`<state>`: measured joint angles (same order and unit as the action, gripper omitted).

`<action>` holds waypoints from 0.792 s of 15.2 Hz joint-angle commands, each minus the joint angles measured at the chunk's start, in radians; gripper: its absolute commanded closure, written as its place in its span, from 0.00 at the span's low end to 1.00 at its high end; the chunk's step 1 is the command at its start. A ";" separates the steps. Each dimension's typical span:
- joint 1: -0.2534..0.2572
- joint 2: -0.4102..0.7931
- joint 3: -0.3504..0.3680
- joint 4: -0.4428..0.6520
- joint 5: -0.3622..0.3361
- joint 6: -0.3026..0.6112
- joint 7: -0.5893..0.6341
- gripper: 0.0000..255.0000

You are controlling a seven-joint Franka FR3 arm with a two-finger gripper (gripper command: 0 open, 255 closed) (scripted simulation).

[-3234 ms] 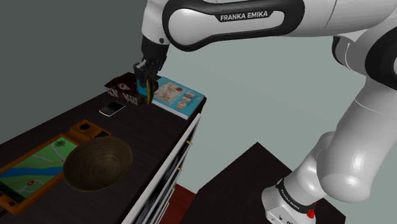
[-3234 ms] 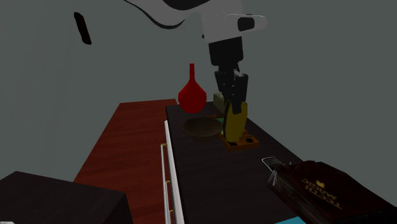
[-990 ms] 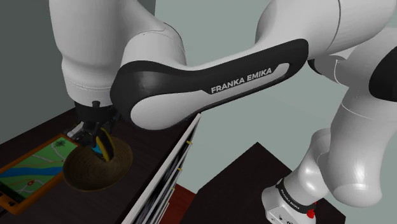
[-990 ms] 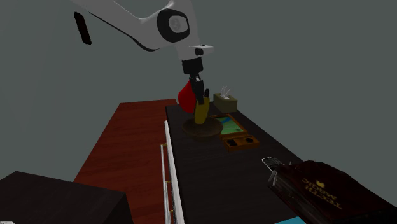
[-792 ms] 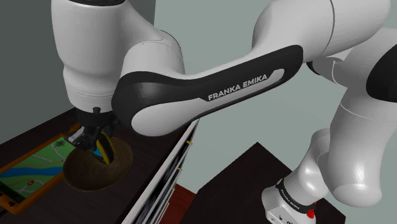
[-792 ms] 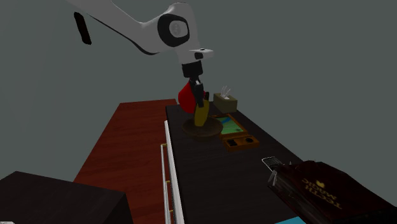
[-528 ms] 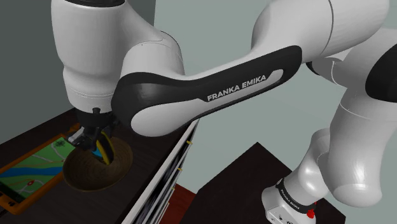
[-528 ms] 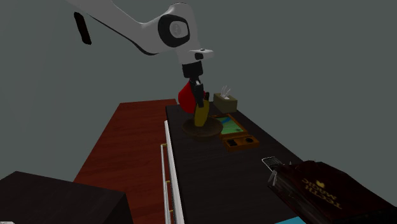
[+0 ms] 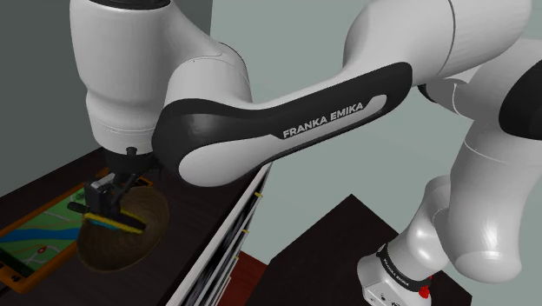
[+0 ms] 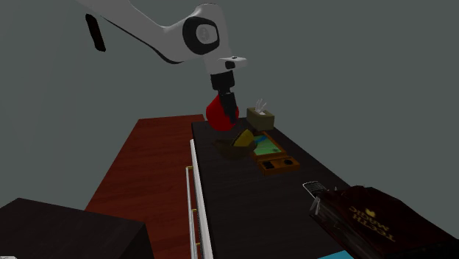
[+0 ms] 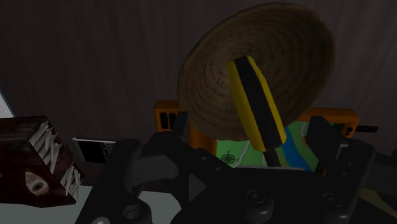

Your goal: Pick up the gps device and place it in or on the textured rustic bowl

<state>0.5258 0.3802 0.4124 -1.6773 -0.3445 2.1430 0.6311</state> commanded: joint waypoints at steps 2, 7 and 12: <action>-0.002 -0.032 0.010 0.021 0.019 -0.050 -0.012 0.00; -0.002 -0.058 0.017 0.045 0.035 -0.097 -0.022 0.00; -0.002 -0.057 0.017 0.045 0.035 -0.097 -0.022 0.00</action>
